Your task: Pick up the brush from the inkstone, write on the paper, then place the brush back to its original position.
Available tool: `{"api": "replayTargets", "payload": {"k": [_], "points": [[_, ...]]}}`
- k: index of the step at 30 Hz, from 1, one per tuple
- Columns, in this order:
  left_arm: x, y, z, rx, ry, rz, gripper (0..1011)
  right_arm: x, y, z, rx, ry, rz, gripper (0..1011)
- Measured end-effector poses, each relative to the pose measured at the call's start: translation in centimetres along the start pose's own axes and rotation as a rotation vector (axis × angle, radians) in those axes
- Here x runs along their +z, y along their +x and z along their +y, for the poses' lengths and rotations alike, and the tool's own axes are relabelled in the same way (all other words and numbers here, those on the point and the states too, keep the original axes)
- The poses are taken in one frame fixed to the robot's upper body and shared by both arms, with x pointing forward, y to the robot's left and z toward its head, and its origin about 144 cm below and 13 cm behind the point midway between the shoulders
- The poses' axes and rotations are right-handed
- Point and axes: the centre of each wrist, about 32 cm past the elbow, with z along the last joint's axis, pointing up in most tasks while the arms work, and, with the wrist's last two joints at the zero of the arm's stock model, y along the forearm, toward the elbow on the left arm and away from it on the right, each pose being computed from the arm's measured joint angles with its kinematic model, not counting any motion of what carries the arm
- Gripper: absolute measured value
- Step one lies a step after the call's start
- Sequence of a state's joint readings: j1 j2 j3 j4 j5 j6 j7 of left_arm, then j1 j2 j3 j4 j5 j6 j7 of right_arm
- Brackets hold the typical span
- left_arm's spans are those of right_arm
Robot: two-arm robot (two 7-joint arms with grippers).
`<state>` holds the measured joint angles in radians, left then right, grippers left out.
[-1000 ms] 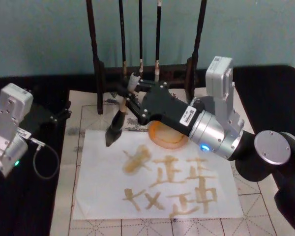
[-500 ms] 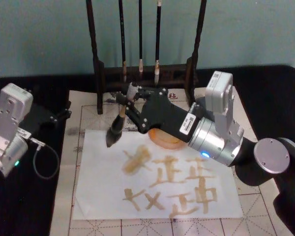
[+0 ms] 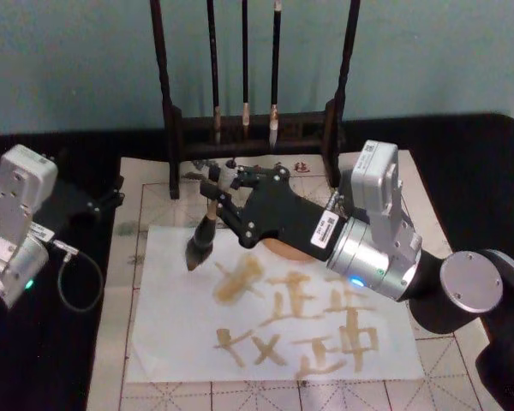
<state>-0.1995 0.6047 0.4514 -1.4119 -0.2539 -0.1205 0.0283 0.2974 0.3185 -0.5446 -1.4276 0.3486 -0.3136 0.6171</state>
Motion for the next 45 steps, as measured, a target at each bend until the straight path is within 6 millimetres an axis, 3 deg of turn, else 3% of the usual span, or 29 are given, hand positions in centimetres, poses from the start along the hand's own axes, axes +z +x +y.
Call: {"api": "replayTargets", "payload": {"k": [45], "points": [[0.00,0.00,0.00,0.000,0.000,0.000,1001,-0.53,-0.73,-0.46,0.017,0.005,-0.011,190]]}}
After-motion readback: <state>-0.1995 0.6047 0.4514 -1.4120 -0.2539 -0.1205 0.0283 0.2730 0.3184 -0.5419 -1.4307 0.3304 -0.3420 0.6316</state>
